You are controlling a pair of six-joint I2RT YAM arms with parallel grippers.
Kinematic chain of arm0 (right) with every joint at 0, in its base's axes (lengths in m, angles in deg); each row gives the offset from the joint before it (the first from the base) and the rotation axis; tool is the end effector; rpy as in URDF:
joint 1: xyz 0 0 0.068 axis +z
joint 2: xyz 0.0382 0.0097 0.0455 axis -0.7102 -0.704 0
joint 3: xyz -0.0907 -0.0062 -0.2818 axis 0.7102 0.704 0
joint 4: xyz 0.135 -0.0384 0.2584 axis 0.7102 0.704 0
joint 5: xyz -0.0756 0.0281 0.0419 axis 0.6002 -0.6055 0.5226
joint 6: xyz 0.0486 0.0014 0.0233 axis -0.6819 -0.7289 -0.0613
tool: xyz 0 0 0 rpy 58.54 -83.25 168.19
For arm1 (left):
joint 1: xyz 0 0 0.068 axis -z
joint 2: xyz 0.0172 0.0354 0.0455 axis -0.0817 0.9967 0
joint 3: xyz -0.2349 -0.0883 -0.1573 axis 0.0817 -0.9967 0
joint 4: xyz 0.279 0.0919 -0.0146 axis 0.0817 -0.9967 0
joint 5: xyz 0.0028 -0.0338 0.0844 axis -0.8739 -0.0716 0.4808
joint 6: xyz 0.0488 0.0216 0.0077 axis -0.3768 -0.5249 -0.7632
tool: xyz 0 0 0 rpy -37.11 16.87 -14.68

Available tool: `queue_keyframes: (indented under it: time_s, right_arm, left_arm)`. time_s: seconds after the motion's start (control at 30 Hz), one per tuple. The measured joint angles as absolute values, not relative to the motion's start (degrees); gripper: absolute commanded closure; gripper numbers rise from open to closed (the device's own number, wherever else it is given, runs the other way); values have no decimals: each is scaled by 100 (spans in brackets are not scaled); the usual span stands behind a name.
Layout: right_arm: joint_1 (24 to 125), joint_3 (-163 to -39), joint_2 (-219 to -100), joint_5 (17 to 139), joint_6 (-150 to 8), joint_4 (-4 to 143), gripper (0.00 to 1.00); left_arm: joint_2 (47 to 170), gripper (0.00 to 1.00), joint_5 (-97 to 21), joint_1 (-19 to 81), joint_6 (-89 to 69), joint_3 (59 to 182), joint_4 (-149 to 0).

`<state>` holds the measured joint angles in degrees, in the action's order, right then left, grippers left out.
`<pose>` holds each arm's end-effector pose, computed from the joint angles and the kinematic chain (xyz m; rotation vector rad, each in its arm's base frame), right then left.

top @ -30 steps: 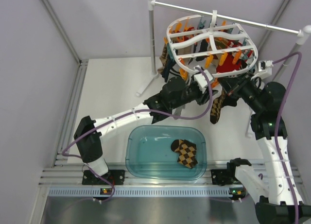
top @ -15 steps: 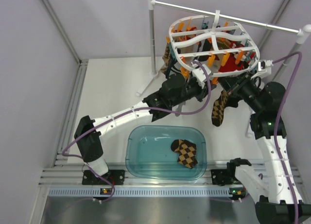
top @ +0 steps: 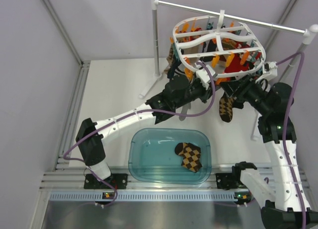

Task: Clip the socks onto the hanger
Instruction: Open the clamp at the hanger.

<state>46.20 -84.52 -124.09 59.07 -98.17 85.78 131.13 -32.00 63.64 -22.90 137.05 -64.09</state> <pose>0.1840 0.0193 0.4349 0.1171 1.6954 0.8426 0.2334 -0.3909 0.4196 0.8244 1.3425 -0.8290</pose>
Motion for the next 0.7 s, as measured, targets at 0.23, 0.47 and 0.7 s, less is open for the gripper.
queue_keyframes:
  time_s: [0.23, 0.47, 0.7]
  right_arm:
    - [4233, -8730, -12444, 5382, -9526, 9054, 44]
    - [3673, -8723, -12466, 4479, -9994, 8755, 37]
    - [3724, -8378, -12477, 4283, -10693, 8208, 38]
  left_arm:
    - [13113, 100, -3209, 6334, -2301, 13692, -6387]
    - [13113, 100, -3270, 6318, -2299, 13692, -6383]
    - [13113, 100, -3318, 6316, -2299, 13692, -6383]
